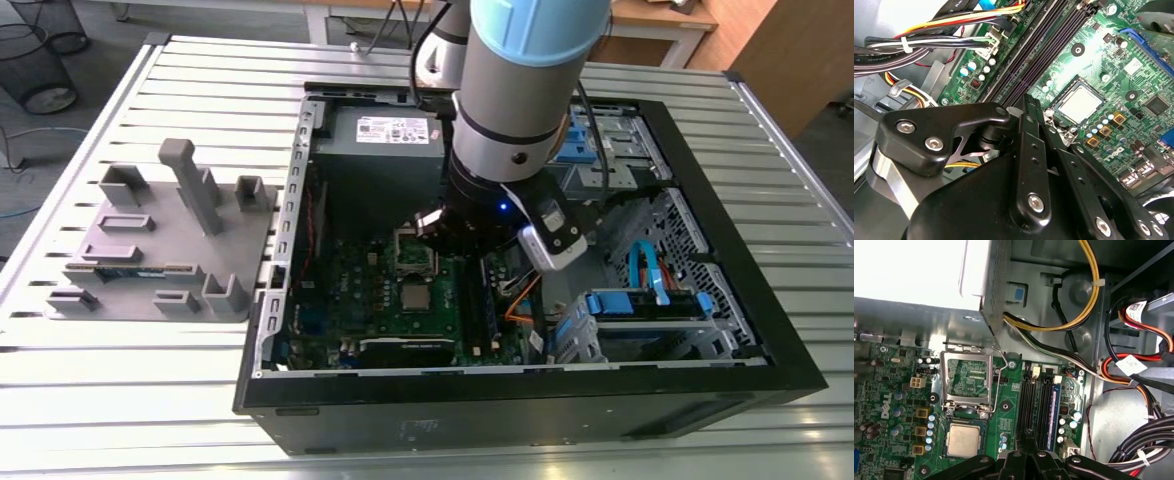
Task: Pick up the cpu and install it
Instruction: 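Close the cpu cover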
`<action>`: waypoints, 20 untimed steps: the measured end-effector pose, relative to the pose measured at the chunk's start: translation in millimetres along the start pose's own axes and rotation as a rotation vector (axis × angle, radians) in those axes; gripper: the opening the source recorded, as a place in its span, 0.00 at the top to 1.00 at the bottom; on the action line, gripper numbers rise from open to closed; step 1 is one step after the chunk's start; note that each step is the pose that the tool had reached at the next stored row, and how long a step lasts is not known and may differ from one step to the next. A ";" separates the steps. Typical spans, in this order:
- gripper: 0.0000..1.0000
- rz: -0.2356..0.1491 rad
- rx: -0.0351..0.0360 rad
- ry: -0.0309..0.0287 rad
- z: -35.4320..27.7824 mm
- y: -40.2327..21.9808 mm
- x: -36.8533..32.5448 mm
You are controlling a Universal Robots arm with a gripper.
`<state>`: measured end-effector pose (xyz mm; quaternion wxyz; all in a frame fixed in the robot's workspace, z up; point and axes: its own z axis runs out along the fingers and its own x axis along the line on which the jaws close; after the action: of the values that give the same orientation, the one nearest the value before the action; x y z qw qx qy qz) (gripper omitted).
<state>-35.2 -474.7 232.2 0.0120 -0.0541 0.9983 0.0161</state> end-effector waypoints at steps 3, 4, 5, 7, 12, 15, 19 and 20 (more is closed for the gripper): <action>0.89 0.000 -0.0001 0.0000 0.1 0.5 -0.1; 0.89 0.000 -0.0001 -0.0001 0.1 0.9 -0.1; 0.89 0.000 -0.0001 0.0000 0.1 1.2 -0.2; 0.89 0.000 -0.0001 -0.0001 0.3 1.4 -0.2; 0.89 -0.003 -0.0001 0.0001 1.7 2.8 -0.3; 0.89 -0.005 -0.0001 0.0001 2.6 4.0 -0.4; 0.89 -0.009 -0.0003 0.0002 3.6 5.4 -0.6; 0.89 -0.009 -0.0003 0.0002 3.9 5.7 -0.6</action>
<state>-35.2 -468.8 228.5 0.0120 -0.0588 0.9981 0.0162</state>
